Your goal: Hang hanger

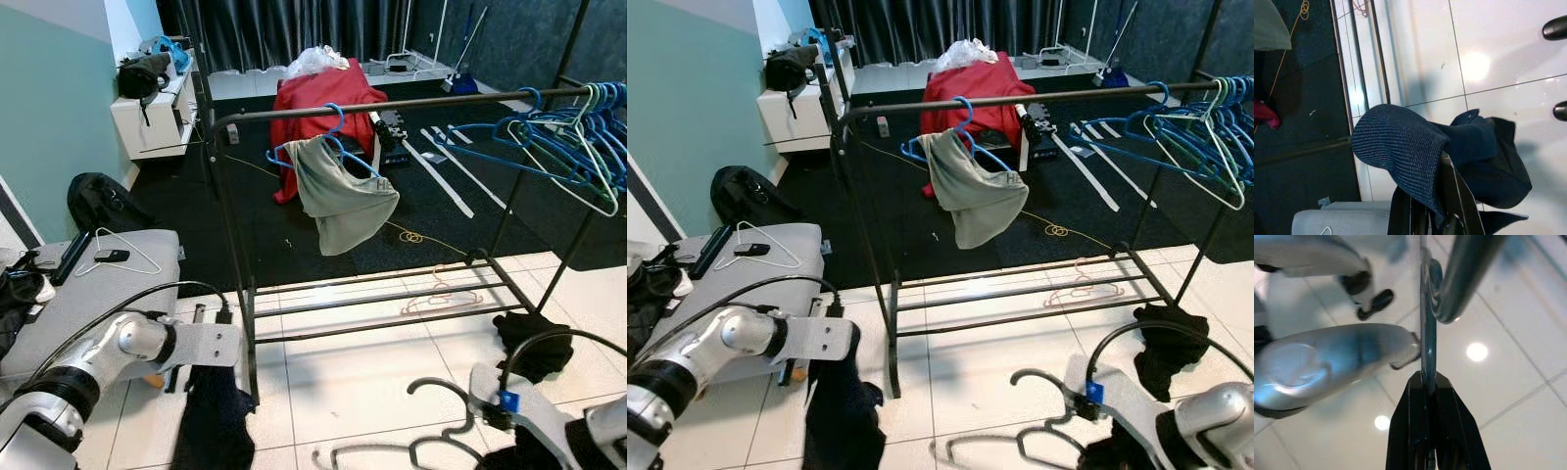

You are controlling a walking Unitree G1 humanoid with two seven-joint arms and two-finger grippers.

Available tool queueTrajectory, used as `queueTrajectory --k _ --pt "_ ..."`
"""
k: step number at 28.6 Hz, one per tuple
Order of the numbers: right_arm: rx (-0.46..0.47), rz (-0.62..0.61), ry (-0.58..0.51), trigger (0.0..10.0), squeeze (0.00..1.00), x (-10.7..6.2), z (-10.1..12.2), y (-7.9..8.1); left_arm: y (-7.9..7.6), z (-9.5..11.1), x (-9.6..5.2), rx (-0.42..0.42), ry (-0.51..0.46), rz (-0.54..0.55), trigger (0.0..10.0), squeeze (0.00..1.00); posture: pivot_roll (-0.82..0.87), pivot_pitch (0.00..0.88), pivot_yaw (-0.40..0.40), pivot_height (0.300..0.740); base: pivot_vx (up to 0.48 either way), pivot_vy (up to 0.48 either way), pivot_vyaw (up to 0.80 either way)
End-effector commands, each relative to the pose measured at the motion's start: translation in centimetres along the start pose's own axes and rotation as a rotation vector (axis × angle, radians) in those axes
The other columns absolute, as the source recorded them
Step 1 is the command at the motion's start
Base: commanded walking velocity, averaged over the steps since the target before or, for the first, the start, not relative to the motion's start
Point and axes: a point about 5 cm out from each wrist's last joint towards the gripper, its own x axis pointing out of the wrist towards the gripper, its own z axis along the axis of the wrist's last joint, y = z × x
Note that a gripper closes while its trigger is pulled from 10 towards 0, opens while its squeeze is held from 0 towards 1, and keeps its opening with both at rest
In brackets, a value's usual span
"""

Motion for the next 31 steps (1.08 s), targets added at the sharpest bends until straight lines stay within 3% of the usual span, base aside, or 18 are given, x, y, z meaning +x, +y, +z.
queueTrajectory --k 1,2,3,4,5,6,8,9,11,15,20,24,31 --pt "-0.023 -0.025 -0.011 10.0 0.00 0.1 0.3 -0.2 0.3 -0.1 -0.3 0.000 -0.004 0.023 10.0 0.00 -0.11 0.045 0.060 0.740 0.000 0.000 0.00" --pt "-0.049 -0.123 0.008 10.0 0.00 0.0 0.2 -1.3 0.1 -0.1 -0.2 0.001 -0.024 0.025 10.0 0.00 -0.11 0.052 0.060 0.740 0.000 0.000 0.00" --pt "-0.049 -0.123 0.008 10.0 0.00 0.0 0.2 -1.3 0.1 -0.1 -0.2 0.001 -0.024 0.025 10.0 0.00 -0.11 0.052 0.060 0.740 0.000 0.000 0.00" --pt "-0.063 -0.232 -0.004 10.0 0.00 -0.1 0.3 -2.6 0.0 0.3 -0.2 0.005 -0.065 0.023 10.0 0.00 -0.12 0.055 0.060 0.740 0.000 0.000 0.00" --pt "-0.050 -0.290 -0.075 10.0 0.00 0.2 0.7 -3.3 0.1 1.0 -0.1 0.010 -0.126 0.024 10.0 0.00 -0.12 0.055 0.060 0.740 0.000 0.000 0.00" --pt "-0.035 -0.320 -0.129 10.0 0.00 0.4 1.1 -3.6 0.1 1.5 0.0 0.014 -0.168 0.025 10.0 0.00 -0.11 0.056 0.060 0.740 0.000 0.000 0.00" --pt "-0.035 -0.320 -0.129 10.0 0.00 0.4 1.1 -3.6 0.1 1.5 0.0 0.014 -0.168 0.025 10.0 0.00 -0.11 0.056 0.060 0.740 0.000 0.000 0.00" --pt "-0.024 -0.288 -0.195 10.0 0.00 0.9 1.5 -3.3 0.2 2.2 0.2 0.029 -0.215 0.031 10.0 0.00 -0.11 0.057 0.060 0.740 0.000 0.000 0.00" --pt "-0.024 -0.288 -0.195 10.0 0.00 0.9 1.5 -3.3 0.2 2.2 0.2 0.029 -0.215 0.031 10.0 0.00 -0.11 0.057 0.060 0.740 0.000 0.000 0.00" --pt "-0.066 -0.112 -0.278 10.0 0.00 3.1 0.9 -1.3 -0.1 5.5 1.2 0.151 -0.400 0.033 10.0 0.00 -0.11 0.066 0.052 0.740 0.000 0.000 0.00" --pt "-0.065 -0.024 -0.244 10.0 0.00 3.2 0.3 -0.5 -0.4 6.4 1.5 0.235 -0.447 0.004 10.0 0.00 -0.12 0.065 0.054 0.740 0.000 0.000 0.00" --pt "-0.058 0.011 -0.229 10.0 0.00 3.1 0.1 -0.2 -0.2 6.7 1.6 0.256 -0.455 0.009 10.0 0.00 -0.12 0.069 0.053 0.740 0.000 0.000 0.00" --pt "-0.035 0.136 -0.231 10.0 0.00 4.6 0.0 1.2 2.0 9.5 1.0 0.325 -0.603 0.132 10.0 0.00 -0.12 0.070 0.057 0.740 0.000 0.000 0.00"
